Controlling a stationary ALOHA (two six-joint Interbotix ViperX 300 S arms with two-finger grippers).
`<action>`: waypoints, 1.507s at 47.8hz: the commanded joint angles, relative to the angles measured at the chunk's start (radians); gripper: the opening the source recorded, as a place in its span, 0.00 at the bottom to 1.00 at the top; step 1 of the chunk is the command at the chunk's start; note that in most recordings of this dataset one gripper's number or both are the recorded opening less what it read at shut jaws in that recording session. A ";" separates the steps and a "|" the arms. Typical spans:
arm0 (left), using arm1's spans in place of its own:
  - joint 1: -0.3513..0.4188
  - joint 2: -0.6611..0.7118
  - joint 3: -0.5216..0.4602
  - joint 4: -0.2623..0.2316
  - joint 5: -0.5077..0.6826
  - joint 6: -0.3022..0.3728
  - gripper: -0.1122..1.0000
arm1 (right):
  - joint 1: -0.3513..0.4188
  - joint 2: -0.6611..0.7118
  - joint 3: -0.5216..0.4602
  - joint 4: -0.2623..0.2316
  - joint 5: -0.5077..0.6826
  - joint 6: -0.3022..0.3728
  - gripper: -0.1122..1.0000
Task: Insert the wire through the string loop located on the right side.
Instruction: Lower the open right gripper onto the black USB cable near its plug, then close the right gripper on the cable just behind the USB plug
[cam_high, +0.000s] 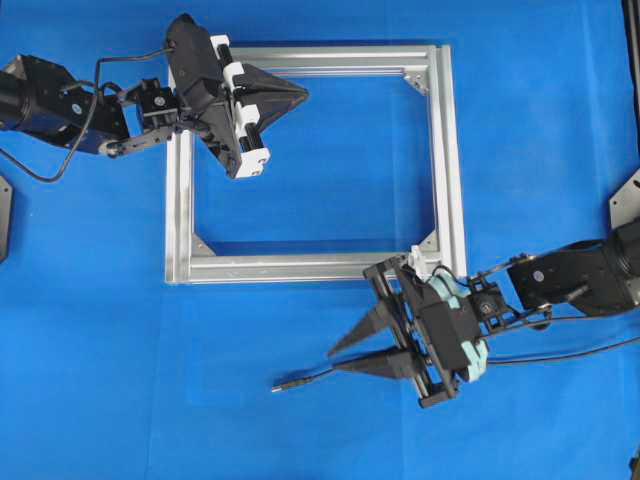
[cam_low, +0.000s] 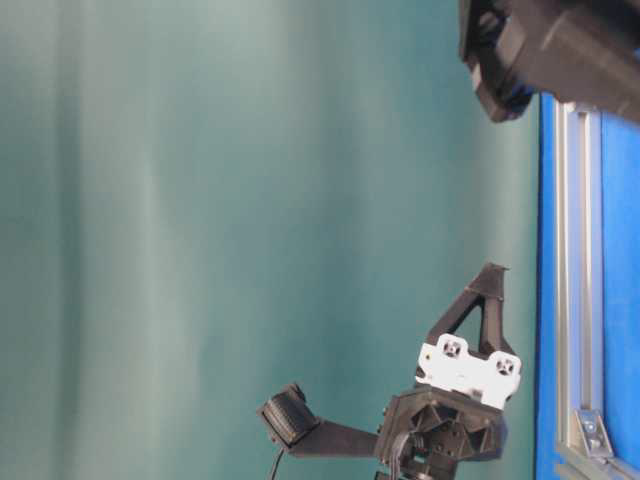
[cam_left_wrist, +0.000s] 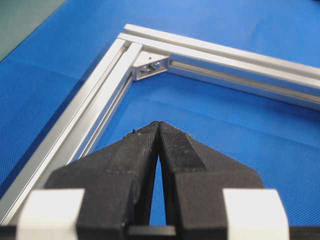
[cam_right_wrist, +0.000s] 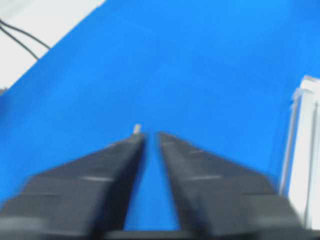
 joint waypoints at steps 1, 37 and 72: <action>-0.003 -0.035 -0.009 0.003 -0.005 0.002 0.10 | 0.003 -0.032 -0.017 0.006 -0.005 0.018 0.41; -0.002 -0.035 -0.008 0.003 -0.006 0.003 0.10 | 0.021 0.155 -0.091 0.075 0.008 0.077 0.84; -0.002 -0.035 -0.005 0.003 -0.005 0.003 0.10 | 0.023 0.227 -0.117 0.072 0.009 0.109 0.34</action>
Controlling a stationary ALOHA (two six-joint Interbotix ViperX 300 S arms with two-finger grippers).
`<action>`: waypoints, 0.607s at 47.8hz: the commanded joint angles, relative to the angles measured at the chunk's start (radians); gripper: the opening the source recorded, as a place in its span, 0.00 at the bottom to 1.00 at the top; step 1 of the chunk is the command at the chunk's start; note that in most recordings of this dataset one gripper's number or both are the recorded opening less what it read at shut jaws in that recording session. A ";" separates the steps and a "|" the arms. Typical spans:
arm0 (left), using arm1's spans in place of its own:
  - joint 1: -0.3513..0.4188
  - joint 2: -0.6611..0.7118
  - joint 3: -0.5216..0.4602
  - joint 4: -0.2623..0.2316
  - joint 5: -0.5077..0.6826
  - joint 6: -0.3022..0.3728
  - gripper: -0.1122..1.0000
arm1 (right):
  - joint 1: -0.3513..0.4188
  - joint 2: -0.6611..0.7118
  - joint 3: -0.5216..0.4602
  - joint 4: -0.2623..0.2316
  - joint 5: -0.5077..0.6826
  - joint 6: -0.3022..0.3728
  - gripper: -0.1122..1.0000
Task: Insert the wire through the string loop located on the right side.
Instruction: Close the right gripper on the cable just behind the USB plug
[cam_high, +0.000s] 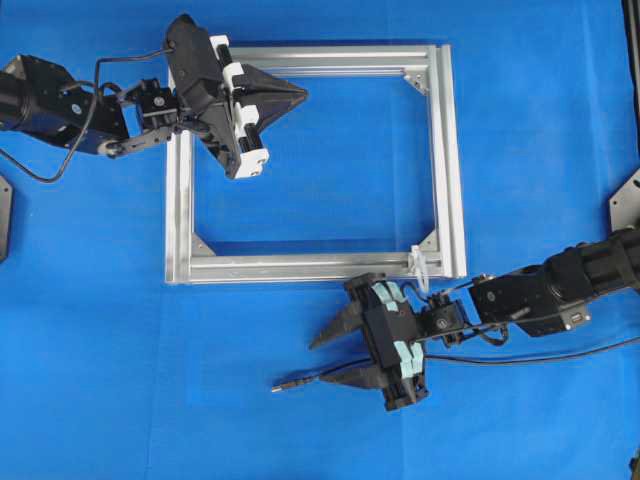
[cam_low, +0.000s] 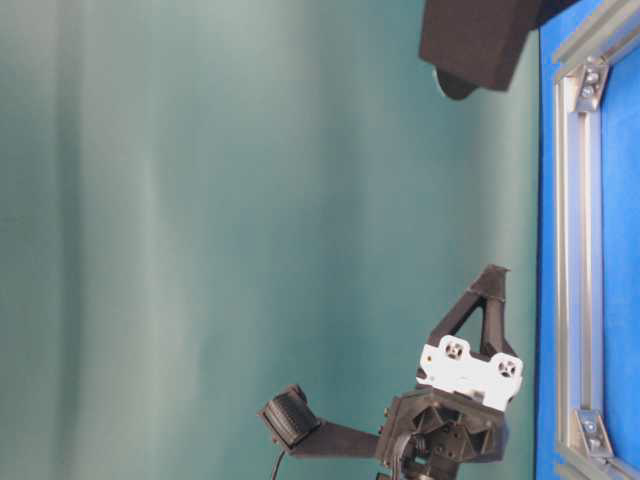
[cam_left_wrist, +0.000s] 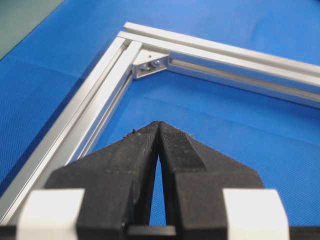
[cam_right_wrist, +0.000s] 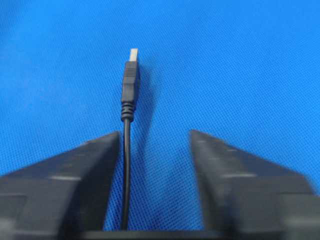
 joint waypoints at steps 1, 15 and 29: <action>-0.002 -0.034 -0.008 0.003 -0.006 0.003 0.10 | 0.003 -0.017 -0.017 -0.003 -0.006 -0.002 0.29; -0.002 -0.034 -0.009 0.005 -0.005 0.003 0.10 | 0.003 -0.017 -0.018 -0.012 -0.003 -0.003 0.07; -0.002 -0.034 -0.011 0.003 -0.005 0.003 0.10 | 0.005 -0.063 -0.006 -0.012 0.048 -0.002 0.07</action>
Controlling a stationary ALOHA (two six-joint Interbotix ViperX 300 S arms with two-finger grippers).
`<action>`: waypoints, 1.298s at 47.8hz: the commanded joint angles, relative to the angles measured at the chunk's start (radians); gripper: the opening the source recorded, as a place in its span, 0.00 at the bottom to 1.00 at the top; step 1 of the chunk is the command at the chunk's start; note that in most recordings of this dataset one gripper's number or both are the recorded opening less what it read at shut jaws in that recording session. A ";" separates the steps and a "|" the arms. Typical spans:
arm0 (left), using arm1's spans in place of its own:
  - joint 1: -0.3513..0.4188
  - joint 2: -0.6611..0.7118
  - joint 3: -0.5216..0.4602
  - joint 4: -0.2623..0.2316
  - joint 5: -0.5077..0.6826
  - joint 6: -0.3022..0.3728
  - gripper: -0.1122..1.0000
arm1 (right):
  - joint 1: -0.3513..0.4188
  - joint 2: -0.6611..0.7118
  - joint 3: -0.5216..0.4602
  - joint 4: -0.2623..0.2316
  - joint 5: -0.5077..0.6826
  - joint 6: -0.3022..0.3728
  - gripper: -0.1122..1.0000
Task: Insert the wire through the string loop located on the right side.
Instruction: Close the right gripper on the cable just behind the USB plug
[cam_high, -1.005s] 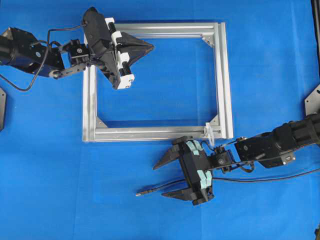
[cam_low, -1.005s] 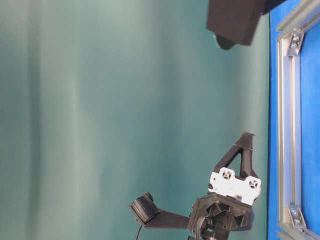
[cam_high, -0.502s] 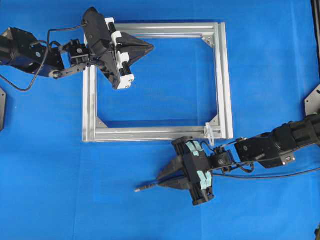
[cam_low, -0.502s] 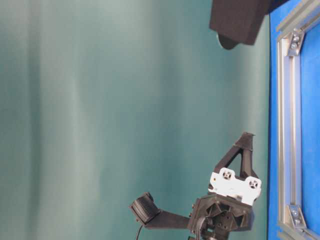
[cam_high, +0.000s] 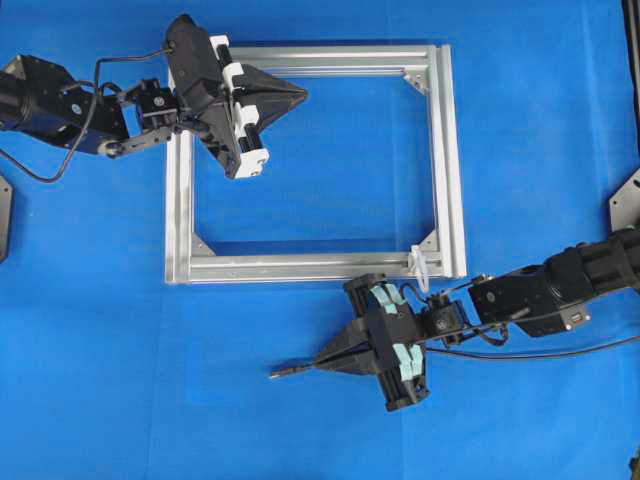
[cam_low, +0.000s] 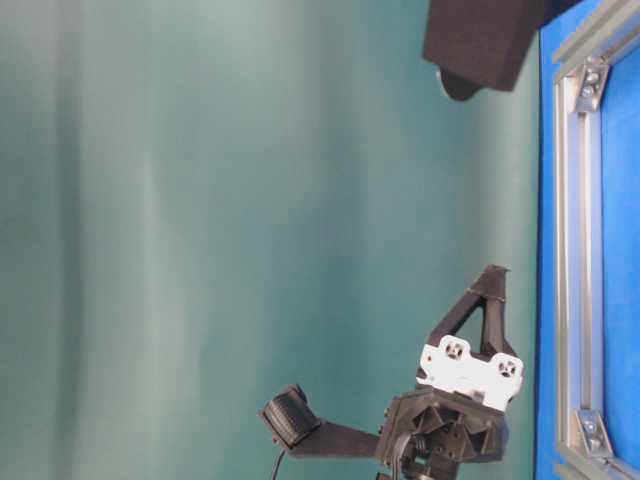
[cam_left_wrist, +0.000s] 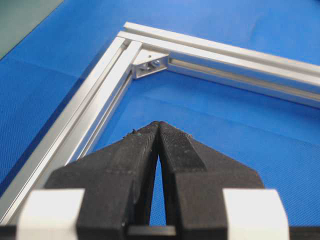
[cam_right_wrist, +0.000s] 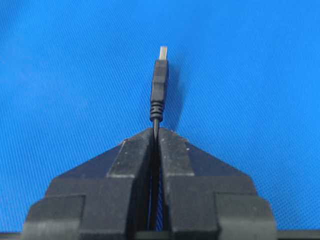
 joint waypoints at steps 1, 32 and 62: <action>-0.002 -0.035 -0.011 0.003 -0.005 0.002 0.10 | 0.003 -0.064 -0.003 -0.002 0.020 0.002 0.07; -0.002 -0.035 -0.006 0.003 -0.005 0.002 0.10 | 0.003 -0.267 -0.003 -0.002 0.196 -0.037 0.07; -0.002 -0.035 -0.008 0.002 -0.005 0.002 0.10 | 0.003 -0.267 0.000 -0.002 0.193 -0.038 0.07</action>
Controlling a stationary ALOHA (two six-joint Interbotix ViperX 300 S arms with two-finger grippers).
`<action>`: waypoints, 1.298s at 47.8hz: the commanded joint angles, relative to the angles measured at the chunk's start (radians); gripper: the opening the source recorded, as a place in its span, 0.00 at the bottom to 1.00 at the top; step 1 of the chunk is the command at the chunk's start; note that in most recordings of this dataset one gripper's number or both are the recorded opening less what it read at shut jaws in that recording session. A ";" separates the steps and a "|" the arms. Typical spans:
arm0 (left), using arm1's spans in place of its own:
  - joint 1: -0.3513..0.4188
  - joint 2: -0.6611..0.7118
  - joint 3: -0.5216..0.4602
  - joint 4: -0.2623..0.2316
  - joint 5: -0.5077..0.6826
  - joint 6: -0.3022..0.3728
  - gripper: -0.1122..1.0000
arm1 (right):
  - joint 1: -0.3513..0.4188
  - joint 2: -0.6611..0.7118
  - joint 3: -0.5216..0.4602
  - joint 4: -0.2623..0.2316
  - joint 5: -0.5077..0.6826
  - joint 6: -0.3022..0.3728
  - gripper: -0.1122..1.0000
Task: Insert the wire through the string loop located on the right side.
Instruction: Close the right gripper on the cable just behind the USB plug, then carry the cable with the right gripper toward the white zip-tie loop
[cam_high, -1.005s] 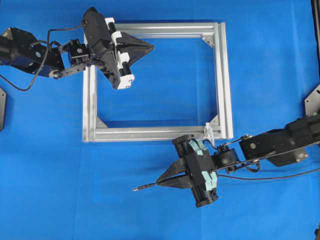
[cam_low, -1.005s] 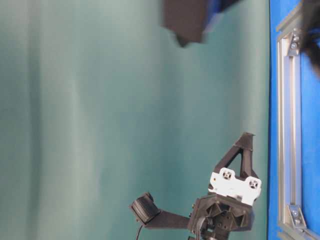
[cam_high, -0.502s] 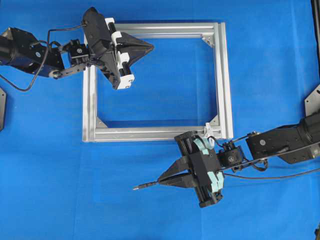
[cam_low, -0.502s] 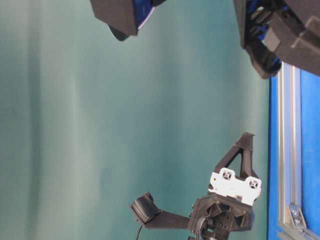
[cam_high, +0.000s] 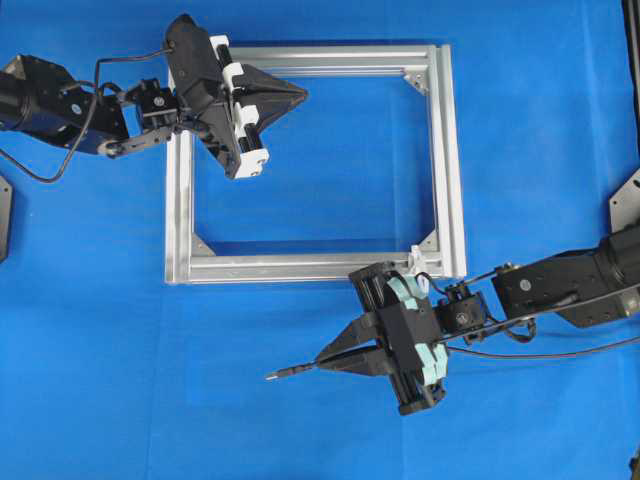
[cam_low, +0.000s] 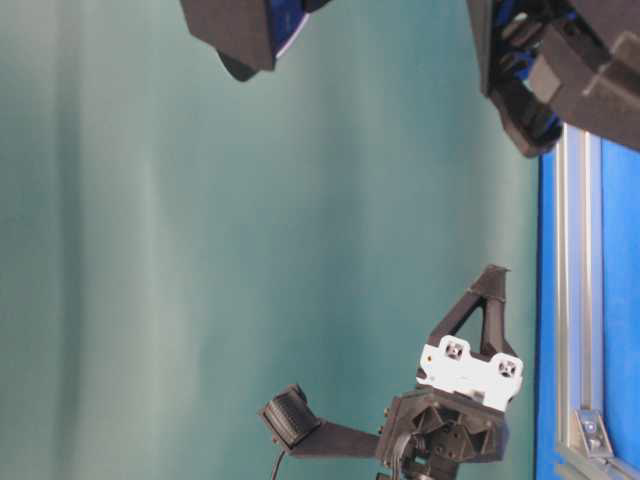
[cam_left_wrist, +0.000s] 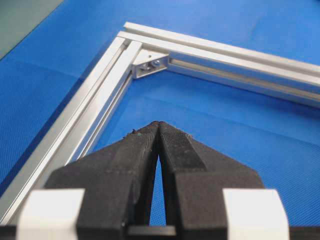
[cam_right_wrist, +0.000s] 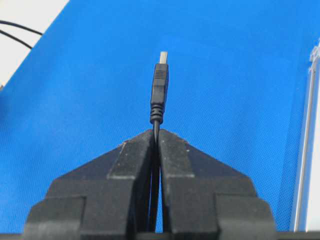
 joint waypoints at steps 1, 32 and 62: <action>-0.003 -0.034 -0.008 0.002 -0.006 0.002 0.10 | 0.003 -0.031 -0.008 0.000 -0.005 -0.002 0.07; -0.003 -0.034 -0.008 0.002 -0.005 0.002 0.10 | 0.003 -0.031 -0.008 0.000 -0.005 -0.002 0.07; -0.002 -0.035 -0.006 0.003 -0.005 0.002 0.10 | 0.026 -0.236 0.272 0.025 -0.011 0.005 0.07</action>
